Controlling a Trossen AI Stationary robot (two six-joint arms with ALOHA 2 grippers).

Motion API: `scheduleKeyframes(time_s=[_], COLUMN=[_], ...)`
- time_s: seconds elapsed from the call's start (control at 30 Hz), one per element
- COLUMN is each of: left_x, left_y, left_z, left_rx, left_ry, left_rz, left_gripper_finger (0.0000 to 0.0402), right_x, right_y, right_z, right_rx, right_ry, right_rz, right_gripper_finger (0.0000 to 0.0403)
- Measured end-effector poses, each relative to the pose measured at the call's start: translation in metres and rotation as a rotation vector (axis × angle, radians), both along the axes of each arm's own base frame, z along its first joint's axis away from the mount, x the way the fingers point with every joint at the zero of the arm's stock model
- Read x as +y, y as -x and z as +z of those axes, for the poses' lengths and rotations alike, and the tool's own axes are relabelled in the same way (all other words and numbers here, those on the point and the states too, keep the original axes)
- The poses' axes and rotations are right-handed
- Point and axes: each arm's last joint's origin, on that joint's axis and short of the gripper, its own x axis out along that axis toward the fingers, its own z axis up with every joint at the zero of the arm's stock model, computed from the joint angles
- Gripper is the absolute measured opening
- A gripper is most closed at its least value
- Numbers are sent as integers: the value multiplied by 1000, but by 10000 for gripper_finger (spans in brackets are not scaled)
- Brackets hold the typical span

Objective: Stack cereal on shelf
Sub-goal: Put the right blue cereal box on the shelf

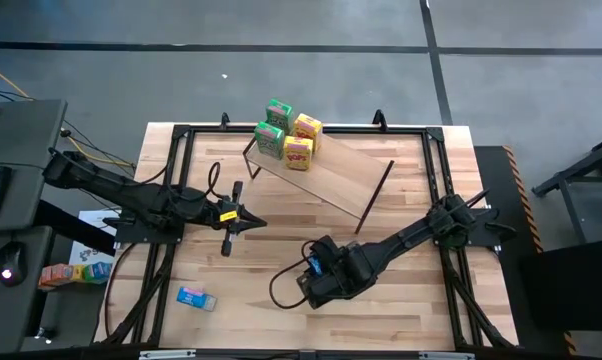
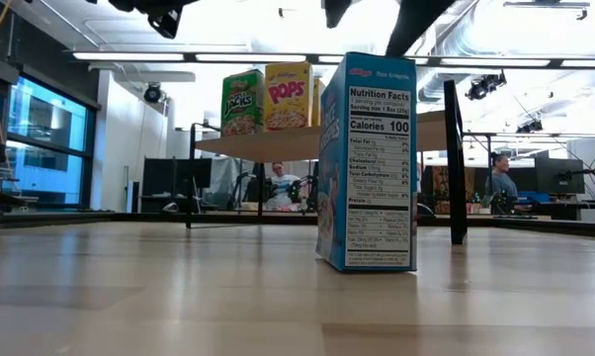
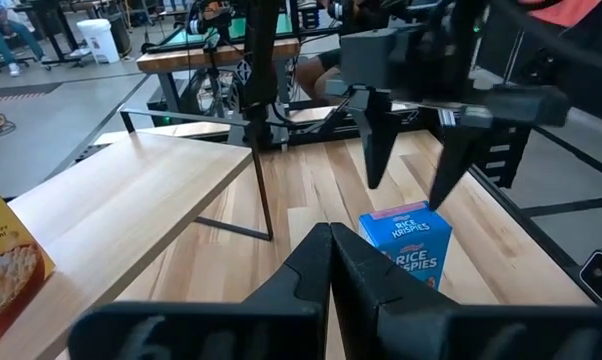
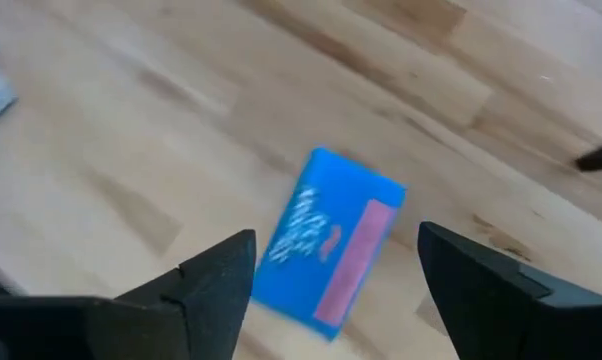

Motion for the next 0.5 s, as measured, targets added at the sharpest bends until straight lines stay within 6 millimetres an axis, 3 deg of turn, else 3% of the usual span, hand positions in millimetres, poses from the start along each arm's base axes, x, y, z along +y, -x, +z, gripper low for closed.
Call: scheduleKeyframes(time_s=[0.23, 0.5], left_x=[0, 0], left_y=[0, 0], left_z=[0, 0], left_rx=[3, 2], left_ry=[1, 1], left_rz=[0, 1], left_gripper_finger=[0, 0], right_x=[-4, -5], right_y=[0, -2], right_z=[-28, -28], right_rx=[20, -6], right_ry=[6, 8], right_rz=[-79, -83], right_gripper_finger=[271, 271])
